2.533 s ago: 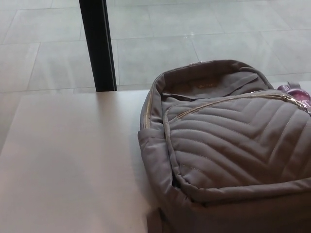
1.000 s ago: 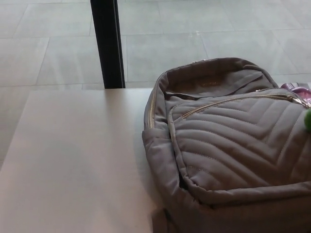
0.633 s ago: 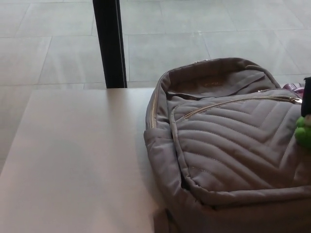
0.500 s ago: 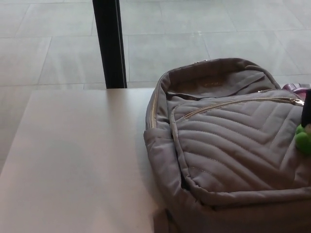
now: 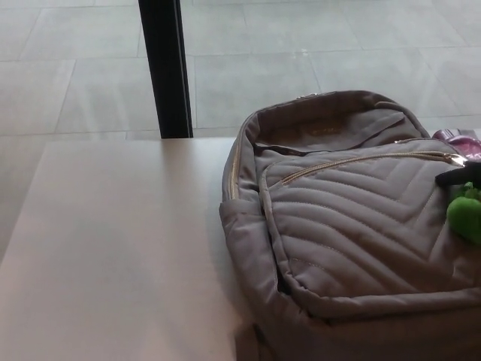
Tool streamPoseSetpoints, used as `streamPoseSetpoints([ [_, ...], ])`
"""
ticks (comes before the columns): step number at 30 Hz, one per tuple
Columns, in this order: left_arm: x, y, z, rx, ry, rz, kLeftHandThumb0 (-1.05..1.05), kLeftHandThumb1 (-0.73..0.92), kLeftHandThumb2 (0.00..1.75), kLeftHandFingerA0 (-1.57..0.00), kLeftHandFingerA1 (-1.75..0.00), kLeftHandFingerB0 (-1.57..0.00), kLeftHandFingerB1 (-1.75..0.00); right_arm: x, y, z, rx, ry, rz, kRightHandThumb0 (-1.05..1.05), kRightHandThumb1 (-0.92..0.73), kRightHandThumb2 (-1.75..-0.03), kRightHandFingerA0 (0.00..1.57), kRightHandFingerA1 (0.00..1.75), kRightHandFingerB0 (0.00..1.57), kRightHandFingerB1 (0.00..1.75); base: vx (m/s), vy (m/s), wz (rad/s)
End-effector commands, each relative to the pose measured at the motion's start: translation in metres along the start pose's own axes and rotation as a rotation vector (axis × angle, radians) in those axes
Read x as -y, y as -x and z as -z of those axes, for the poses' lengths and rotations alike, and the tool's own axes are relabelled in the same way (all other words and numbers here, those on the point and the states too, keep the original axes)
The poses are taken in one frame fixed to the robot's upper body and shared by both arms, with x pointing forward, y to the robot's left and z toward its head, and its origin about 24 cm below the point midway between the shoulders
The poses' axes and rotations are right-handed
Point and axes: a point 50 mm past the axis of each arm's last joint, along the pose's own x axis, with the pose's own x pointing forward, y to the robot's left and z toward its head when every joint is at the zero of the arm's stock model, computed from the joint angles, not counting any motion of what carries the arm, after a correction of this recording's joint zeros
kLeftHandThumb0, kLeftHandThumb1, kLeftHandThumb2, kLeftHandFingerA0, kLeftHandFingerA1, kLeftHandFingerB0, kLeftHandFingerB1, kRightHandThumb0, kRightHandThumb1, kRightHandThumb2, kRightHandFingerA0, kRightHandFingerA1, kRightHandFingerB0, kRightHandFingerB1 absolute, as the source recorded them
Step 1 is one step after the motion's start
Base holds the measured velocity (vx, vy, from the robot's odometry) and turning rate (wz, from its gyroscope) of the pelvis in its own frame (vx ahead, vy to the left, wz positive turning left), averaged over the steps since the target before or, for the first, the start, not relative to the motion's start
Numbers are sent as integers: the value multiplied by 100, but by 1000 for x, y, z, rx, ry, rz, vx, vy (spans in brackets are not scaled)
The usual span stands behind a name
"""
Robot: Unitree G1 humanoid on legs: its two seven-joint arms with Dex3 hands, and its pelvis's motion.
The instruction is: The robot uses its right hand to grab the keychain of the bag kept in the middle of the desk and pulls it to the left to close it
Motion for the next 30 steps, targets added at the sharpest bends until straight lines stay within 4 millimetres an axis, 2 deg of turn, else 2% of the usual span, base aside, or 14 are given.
streamPoseSetpoints([
  [1, -2, 1, 1, -5, 8, -10, -105, 84, 82, -72, -112, -41, -110, -7, 0, 4, -80, 73, -158, -31, -47, -54, 74, 131, 7, 27, 0, 0, 0],
  [8, -4, 1, 1, -7, -8, -19, -105, 85, 83, -76, -111, -42, -111, -4, -4, -1, -71, 145, -206, -29, -42, -55, 69, 130, 10, 24, 0, 0, 0],
  [9, -4, 2, 1, -3, -17, -17, -105, 87, 85, -75, -111, -42, -108, -3, -4, -2, -74, 156, -209, -26, -28, -77, 79, 110, 0, 45, 0, 0, 0],
  [10, -4, 2, 2, 1, -26, -10, -105, 87, 85, -75, -111, -42, -108, -3, -4, -3, -71, 163, -206, -26, -28, -77, 79, 110, 0, 45, 0, 0, 0],
  [11, -3, 2, 3, -2, -18, -12, -105, 86, 82, -76, -109, -40, -111, -4, -4, -3, -53, 168, -184, -42, -43, -64, 74, 130, 24, 37, 0, 0, 0],
  [12, -3, 2, 4, -1, -17, -8, -105, 58, 131, -65, -100, -33, -89, -5, -3, -4, -30, 171, -155, -34, -51, -57, 72, 137, 34, 33, 0, 0, 0],
  [13, -3, 2, 3, -1, -15, -10, -105, 85, 83, -80, -110, -43, -113, -6, -3, -4, -7, 170, -120, -30, -56, -59, 78, 139, 44, 36, 0, 0, 0],
  [16, -2, 2, 2, -1, -14, -12, -105, 85, 83, -81, -108, -43, -113, -6, -2, -5, 24, 159, -59, -24, -64, -61, 83, 140, 54, 40, 0, 0, 0],
  [17, -2, 2, 3, 1, -3, -12, -105, 86, 87, -79, -111, -45, -110, -7, -2, -5, 48, 174, 15, -20, -71, -61, 90, 143, 77, 52, 0, 0, 0],
  [20, -1, 1, 3, -2, 17, -24, -105, 86, 86, -78, -111, -45, -109, -5, -2, -3, 52, 166, 65, -28, -63, -59, 87, 156, 91, 66, 0, 0, 0],
  [22, -2, 1, 2, -3, 11, -28, -105, 86, 86, -80, -111, -44, -109, -4, -2, -3, 40, 153, 81, -28, -65, -62, 83, 163, 89, 81, 0, 0, 0],
  [24, -2, 1, 2, 3, -10, -23, -105, 86, 82, -76, -109, -42, -110, -3, -2, -1, 19, 94, 168, -18, -65, -73, 94, 163, 79, 123, 0, 0, 0],
  [26, -2, 1, 3, 2, 2, -23, -105, 84, 83, -76, -110, -39, -112, -5, -2, 2, -10, 0, 259, -12, -70, -80, 80, 175, 65, 158, 0, 0, 0],
  [30, -1, 1, 3, -1, 6, -29, -105, 87, 82, -79, -110, -41, -113, -8, -1, 7, -55, -125, 383, -11, -62, -93, 79, 175, 66, 157, 0, 0, 0],
])
